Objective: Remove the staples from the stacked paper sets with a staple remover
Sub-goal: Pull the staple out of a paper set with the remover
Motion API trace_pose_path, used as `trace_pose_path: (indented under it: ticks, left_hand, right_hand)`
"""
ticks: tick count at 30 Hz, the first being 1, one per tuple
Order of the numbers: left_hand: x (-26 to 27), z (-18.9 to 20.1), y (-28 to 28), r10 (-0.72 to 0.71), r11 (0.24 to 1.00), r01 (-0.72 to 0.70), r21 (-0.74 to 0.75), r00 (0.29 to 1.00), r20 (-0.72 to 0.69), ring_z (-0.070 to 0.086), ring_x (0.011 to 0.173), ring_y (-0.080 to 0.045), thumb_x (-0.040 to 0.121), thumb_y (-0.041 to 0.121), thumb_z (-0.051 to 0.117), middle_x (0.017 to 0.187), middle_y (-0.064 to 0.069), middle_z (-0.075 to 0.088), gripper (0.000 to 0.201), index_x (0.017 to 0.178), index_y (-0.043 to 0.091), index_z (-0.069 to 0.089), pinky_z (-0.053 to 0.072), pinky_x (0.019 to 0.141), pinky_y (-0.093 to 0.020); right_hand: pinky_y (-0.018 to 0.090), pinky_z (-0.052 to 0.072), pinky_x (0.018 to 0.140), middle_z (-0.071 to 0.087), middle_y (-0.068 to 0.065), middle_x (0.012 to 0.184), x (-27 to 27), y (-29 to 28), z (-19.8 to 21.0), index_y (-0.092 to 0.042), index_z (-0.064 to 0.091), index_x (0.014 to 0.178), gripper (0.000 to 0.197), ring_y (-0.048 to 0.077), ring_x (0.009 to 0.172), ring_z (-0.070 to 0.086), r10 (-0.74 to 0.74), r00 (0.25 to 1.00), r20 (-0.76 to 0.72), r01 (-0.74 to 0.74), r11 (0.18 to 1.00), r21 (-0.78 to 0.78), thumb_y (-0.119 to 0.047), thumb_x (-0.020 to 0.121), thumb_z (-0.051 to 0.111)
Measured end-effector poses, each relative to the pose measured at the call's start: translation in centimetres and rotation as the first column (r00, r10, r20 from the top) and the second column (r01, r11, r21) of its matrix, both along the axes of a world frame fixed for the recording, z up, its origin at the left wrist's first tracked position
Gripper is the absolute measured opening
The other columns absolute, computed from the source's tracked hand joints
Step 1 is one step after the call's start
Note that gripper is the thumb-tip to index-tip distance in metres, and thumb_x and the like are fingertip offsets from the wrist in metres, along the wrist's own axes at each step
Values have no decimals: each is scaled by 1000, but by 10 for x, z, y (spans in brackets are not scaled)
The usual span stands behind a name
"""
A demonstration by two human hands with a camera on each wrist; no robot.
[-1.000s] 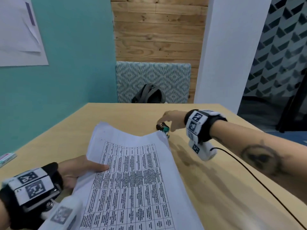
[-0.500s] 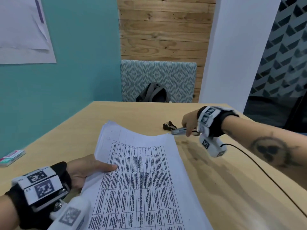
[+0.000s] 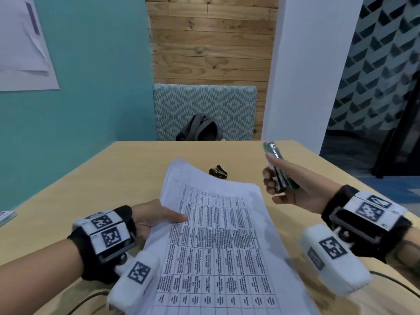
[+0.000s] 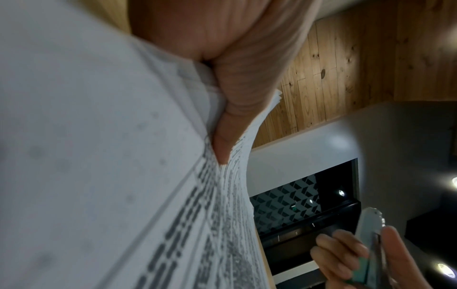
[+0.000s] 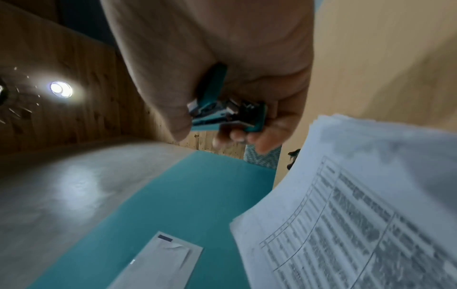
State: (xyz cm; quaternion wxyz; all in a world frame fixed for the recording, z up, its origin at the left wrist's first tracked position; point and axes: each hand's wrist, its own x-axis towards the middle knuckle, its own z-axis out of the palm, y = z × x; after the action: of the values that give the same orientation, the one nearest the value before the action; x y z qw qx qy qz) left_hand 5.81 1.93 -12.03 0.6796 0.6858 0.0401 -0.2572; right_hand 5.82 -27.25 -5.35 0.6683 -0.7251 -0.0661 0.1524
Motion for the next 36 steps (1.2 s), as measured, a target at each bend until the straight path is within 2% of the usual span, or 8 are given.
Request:
trace_pose_path:
  ticks: [6, 12, 18, 22, 26, 30, 33, 36]
  left_hand:
    - [7, 4, -27, 23, 998, -24, 51, 1000, 20, 52, 114, -47, 66, -2, 75, 123, -31, 56, 55, 119, -2, 58, 40, 96, -62]
    - [13, -2, -26, -10, 1000, 10, 4, 1000, -2, 69, 77, -29, 83, -6, 58, 93, -17, 70, 24, 104, 4, 62, 57, 72, -43]
    - [19, 0, -21, -37, 980, 34, 195, 999, 13, 60, 107, -40, 52, 15, 89, 118, -23, 62, 75, 120, 3, 60, 44, 95, -56]
    - [17, 10, -22, 90, 943, -129, 305, 986, 137, 64, 99, -31, 68, 5, 81, 108, -16, 68, 48, 113, 4, 63, 49, 92, -43]
    - [24, 16, -16, 284, 871, -373, 321, 913, 292, 49, 110, -28, 75, 11, 75, 119, -11, 49, 71, 135, 10, 38, 41, 90, -34]
    - [24, 20, -15, 322, 830, -409, 378, 906, 275, 51, 115, -28, 82, 5, 68, 106, -10, 58, 30, 110, 5, 58, 42, 95, -38]
    - [24, 18, -19, 269, 827, -340, 448, 939, 216, 51, 87, -18, 82, 7, 68, 110, -14, 57, 32, 113, 1, 59, 43, 68, -28]
    - [27, 13, -20, 296, 832, -344, 436, 939, 177, 45, 79, -19, 82, 7, 69, 91, -9, 51, 20, 99, 2, 60, 35, 65, -30]
  right_hand:
    - [26, 52, 54, 46, 2, 67, 4, -2, -5, -16, 46, 72, 29, 15, 57, 46, -42, 995, -90, 58, 981, 182, -39, 89, 45]
    - [19, 56, 57, 58, 4, 67, 10, 6, -14, -11, 50, 78, 25, 14, 64, 65, -62, 998, -17, 64, 978, 200, -18, 65, 70]
    - [24, 50, 44, 53, 9, 59, 11, 23, -35, -6, 44, 84, 11, 17, 48, 54, 130, 964, -231, -149, 987, -65, -4, 91, 52]
    - [21, 47, 46, 54, 12, 63, 11, 33, -52, -4, 47, 75, 18, 17, 55, 58, 194, 940, -280, -250, 951, -183, -4, 92, 53]
    - [18, 43, 39, 53, 9, 66, 11, 35, -56, -6, 45, 80, 15, 16, 58, 64, 149, 957, -251, -201, 960, -196, -5, 94, 51]
    - [17, 43, 40, 53, 8, 67, 10, 37, -58, -7, 44, 83, 13, 17, 60, 65, 126, 964, -236, -174, 965, -197, -6, 94, 52]
    - [18, 43, 40, 54, 8, 66, 9, 37, -57, -7, 44, 82, 14, 17, 61, 66, 113, 966, -231, -160, 967, -197, -6, 93, 53]
    - [18, 44, 41, 55, 7, 65, 8, 37, -58, -7, 45, 80, 15, 17, 60, 67, 112, 968, -223, -158, 966, -204, -6, 93, 53]
